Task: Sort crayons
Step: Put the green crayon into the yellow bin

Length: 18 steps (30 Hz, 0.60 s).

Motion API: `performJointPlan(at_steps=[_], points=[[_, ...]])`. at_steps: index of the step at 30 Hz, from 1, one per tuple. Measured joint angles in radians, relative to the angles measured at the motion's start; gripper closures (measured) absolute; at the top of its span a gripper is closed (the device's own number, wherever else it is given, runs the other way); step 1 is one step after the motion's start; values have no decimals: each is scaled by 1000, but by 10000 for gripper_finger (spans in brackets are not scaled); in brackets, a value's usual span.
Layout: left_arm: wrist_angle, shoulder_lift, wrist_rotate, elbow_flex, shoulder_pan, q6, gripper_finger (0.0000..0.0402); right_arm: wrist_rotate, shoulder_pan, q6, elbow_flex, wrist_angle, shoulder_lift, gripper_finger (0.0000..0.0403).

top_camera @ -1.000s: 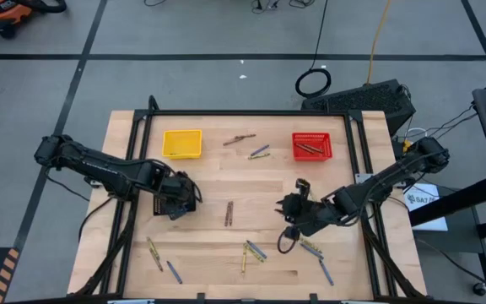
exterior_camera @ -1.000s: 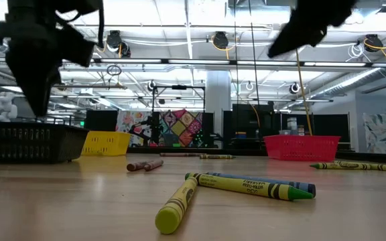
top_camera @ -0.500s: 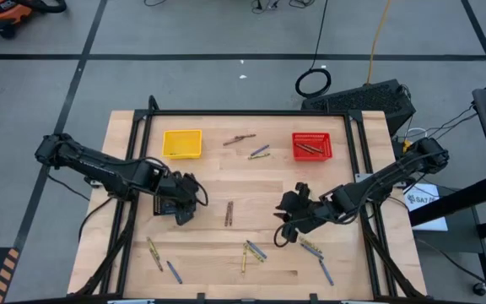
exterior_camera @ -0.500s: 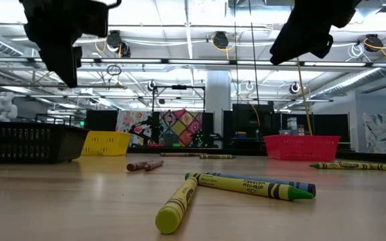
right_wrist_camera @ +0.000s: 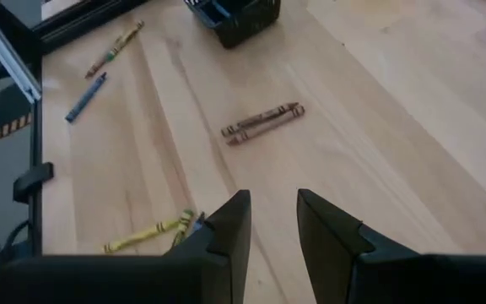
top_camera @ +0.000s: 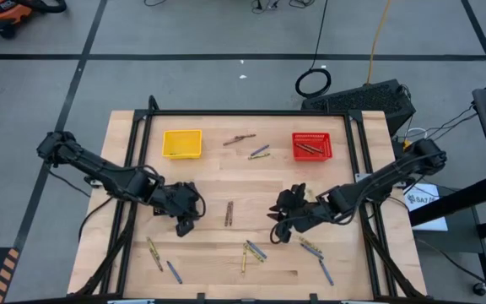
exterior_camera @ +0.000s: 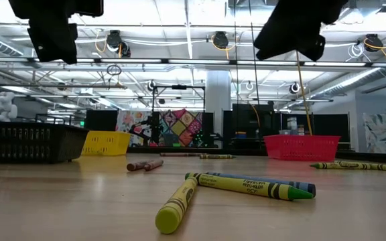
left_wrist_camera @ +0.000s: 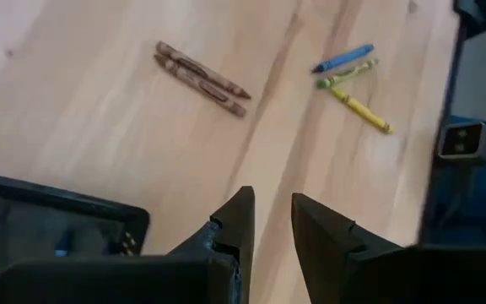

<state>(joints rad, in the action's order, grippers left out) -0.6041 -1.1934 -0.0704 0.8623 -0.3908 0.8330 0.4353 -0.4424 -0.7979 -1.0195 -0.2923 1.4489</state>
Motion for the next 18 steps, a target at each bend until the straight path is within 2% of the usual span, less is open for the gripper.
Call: performJointPlan(at_steps=[6,13,18], points=[[16,0,-49,0,-15,52,317,-128,31,88,0,122,36,316],[103,0,-56,0,-24,45,317,-135,59,152,0,191,34,316],[100,0,-20,0,-24,3,317,-191,91,143,0,191,33,316]])
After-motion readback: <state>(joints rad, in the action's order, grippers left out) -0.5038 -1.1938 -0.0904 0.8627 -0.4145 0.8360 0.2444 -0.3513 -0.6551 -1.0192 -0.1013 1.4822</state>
